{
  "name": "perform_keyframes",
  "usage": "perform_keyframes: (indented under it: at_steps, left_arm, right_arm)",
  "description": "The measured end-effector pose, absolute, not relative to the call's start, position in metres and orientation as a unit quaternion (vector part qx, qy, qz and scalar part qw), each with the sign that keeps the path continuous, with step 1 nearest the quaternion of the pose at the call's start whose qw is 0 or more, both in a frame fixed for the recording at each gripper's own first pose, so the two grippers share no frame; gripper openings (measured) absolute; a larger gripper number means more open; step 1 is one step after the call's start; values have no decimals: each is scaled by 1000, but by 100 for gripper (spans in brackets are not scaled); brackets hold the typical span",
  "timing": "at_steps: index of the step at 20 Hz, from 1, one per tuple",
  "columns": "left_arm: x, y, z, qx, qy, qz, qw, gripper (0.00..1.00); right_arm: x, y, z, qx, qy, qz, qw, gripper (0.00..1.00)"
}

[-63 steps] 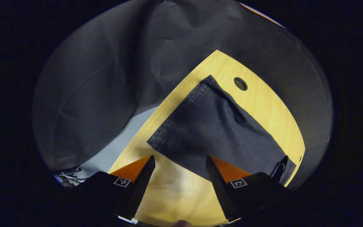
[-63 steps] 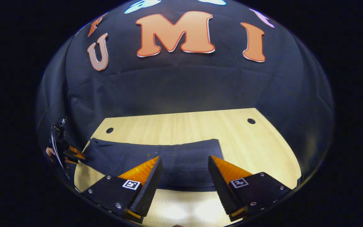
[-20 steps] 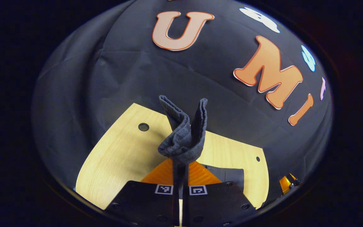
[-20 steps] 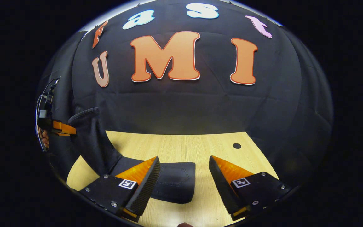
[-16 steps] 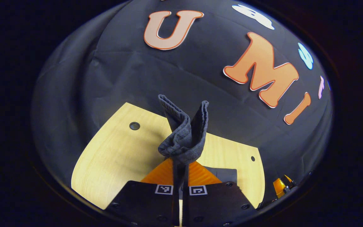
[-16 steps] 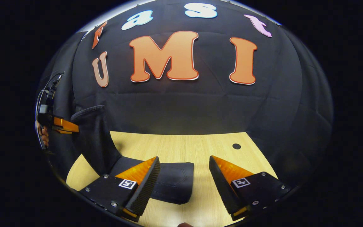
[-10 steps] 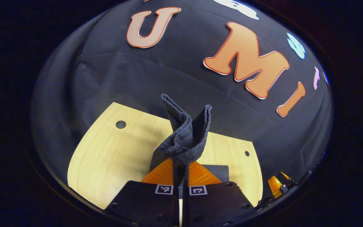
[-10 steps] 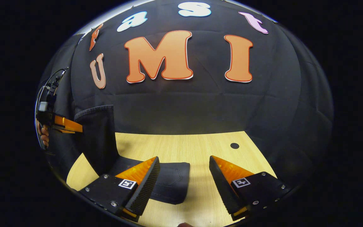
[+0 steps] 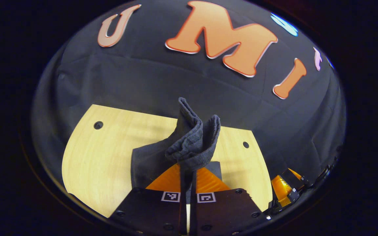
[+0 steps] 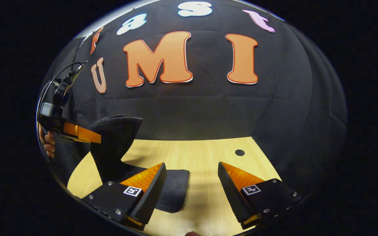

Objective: Grasp the waist and the cuffs of the jeans and fold them to make the two legs overlap; first hold the waist and fold one-third of the jeans toward the cuffs, then hold the cuffs and fold the remaining one-third in the same direction to finish folding.

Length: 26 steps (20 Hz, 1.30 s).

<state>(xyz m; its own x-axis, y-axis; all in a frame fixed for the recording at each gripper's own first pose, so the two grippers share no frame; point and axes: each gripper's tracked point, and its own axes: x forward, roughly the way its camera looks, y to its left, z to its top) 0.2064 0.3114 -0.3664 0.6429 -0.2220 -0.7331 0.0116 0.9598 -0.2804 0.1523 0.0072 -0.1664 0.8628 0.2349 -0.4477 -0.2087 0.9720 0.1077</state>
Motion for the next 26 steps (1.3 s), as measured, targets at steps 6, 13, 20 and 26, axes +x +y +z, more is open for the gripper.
perform_keyframes:
  at_steps: [6, 13, 20, 26]
  left_arm:
    - [194, 288, -393, -94, 462, -97, 876, 5]
    - [166, 242, -452, 0, 504, -128, 854, 4]
    - [143, 203, -434, -66, 484, -196, 850, 48]
    - [157, 243, -345, -57, 356, -181, 915, 88]
  right_arm:
    - [157, -19, -176, 34, 243, 106, 964, 95]
    - [154, -34, -190, 31, 260, 105, 959, 95]
    - [151, -30, -182, 27, 252, 117, 960, 95]
    - [148, -5, -147, 17, 209, 135, 968, 95]
